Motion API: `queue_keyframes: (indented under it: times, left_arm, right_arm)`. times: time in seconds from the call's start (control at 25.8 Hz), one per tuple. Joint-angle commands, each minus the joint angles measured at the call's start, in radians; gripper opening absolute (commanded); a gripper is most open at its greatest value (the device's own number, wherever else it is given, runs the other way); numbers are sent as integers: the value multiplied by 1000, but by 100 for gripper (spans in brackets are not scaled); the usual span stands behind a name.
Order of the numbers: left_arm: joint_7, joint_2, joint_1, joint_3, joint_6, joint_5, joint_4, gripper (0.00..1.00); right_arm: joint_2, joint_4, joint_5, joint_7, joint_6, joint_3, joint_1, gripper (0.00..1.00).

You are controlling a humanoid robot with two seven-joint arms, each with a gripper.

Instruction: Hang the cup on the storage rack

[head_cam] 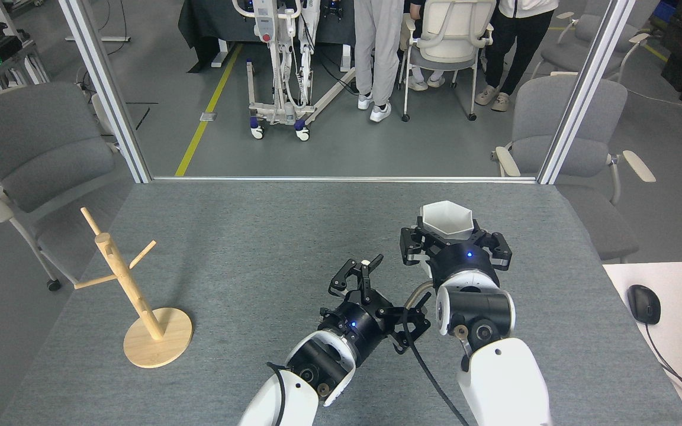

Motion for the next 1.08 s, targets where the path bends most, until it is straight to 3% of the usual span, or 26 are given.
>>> queue_keyframes:
  times: [0.0, 0.58, 1.05]
  left_arm:
    - [-1, -4, -1, 2, -5, 2, 4, 99]
    - [-1, -4, -29, 20, -4, 4, 41, 99]
    - [0, -4, -32, 22, -5, 2, 41, 99]
  right_arm:
    - [21, 2, 5, -13, 12, 22, 6, 45]
    - [78, 14, 33, -22, 33, 111, 15, 41]
    - [140, 16, 97, -22, 87, 193, 32, 38]
